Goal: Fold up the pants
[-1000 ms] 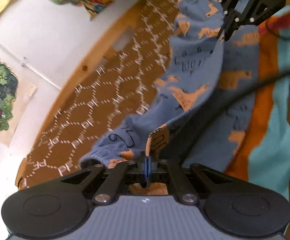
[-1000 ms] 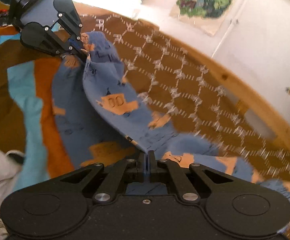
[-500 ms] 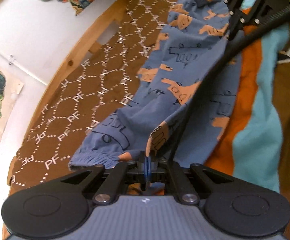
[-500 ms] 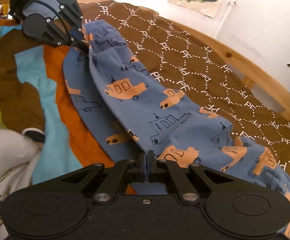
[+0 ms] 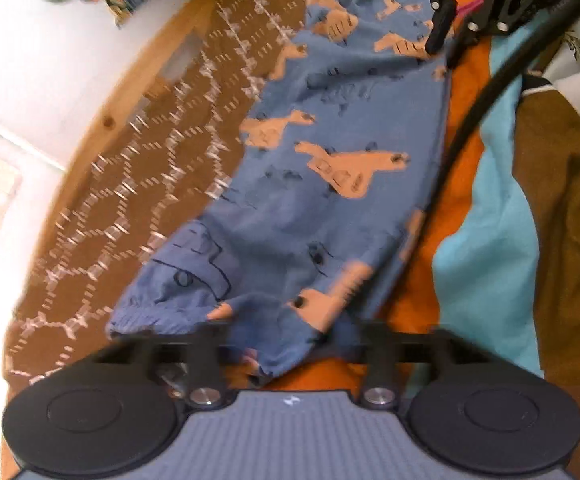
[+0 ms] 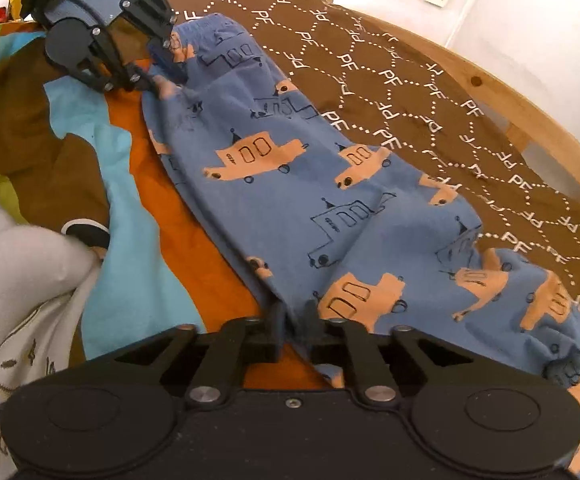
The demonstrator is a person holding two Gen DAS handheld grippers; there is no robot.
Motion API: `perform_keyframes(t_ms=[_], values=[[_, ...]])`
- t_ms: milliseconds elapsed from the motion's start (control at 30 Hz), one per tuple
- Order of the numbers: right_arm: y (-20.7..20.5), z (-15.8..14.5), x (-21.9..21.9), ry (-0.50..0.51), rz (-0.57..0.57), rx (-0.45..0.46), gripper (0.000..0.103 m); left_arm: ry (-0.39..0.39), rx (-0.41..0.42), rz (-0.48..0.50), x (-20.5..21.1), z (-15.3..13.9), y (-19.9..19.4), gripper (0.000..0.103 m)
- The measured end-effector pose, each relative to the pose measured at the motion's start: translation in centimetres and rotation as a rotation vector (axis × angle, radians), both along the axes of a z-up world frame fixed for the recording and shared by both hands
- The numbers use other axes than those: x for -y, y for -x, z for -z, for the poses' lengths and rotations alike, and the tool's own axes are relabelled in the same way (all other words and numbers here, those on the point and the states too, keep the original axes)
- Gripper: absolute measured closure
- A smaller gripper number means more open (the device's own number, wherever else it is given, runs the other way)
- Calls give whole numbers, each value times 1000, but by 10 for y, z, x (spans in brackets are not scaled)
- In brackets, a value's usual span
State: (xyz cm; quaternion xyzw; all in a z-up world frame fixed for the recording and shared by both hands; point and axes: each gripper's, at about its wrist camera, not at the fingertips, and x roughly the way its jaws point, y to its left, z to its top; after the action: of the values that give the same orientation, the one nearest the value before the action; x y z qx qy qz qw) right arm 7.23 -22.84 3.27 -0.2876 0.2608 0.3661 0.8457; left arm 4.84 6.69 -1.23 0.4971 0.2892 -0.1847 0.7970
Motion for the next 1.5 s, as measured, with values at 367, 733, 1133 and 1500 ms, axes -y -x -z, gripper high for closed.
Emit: perform_keyframes(t_ms=[367,733,1133,1500], values=[[0,-27,36,-244,225,44,21,109,185,7,31,-25,9,0],[-24,-34,86,-312,556,-41,1,437,-39,-239,83,-30,-79,0],[-57,-16,220,-747,1016,-323,15,480,-127,22,227,-7,-88,14],[-64,-4,240,-805,1055,-322,50,463,-314,-73,241,30,-107,60]])
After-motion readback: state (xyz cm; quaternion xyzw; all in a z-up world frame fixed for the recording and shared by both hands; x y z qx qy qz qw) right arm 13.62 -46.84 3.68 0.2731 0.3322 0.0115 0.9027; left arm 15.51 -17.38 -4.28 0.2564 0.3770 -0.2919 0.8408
